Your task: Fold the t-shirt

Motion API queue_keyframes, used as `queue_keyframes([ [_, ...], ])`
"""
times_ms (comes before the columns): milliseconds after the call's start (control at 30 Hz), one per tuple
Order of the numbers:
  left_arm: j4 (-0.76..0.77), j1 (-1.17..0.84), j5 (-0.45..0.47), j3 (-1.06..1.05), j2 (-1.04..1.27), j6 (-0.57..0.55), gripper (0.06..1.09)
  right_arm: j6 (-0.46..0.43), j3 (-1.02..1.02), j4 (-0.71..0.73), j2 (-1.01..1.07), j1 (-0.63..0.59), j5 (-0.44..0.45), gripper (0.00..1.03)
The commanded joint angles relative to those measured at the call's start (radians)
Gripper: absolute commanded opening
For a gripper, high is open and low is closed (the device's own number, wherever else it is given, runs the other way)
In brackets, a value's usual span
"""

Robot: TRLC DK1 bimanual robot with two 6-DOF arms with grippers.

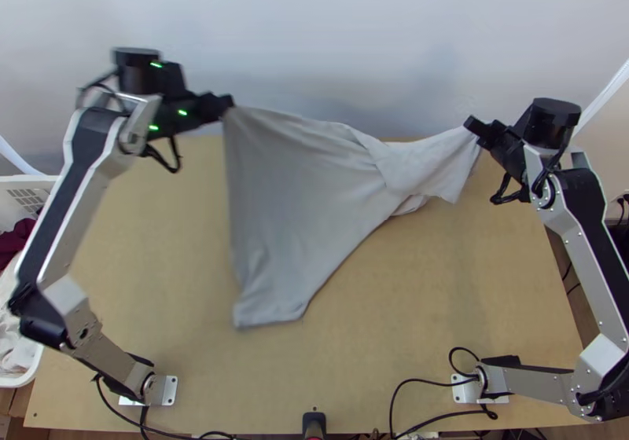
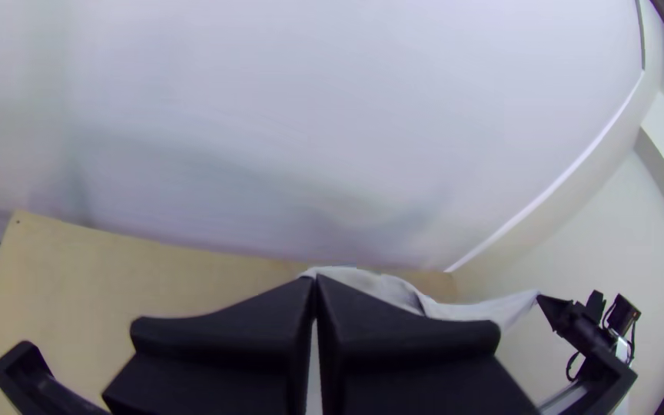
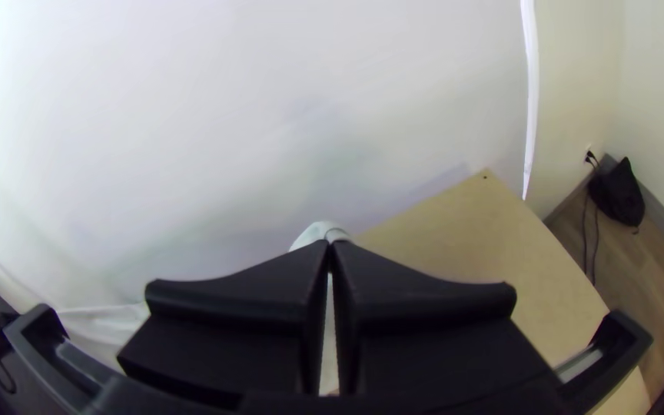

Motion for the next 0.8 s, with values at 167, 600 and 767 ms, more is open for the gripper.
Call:
queue_keyframes([
  [167,-0.048,0.130,-0.042,0.170,-0.095,0.012,0.10,-0.084,0.214,0.051,0.020,-0.033,0.005,0.03],
  [600,0.128,0.153,-0.191,0.196,-0.267,0.069,0.09,-0.123,0.337,0.298,-0.038,-0.038,-0.001,0.03],
  [767,0.197,0.137,-0.331,0.193,-0.309,0.155,0.09,-0.170,0.343,0.368,-0.099,-0.039,-0.001,0.03],
])
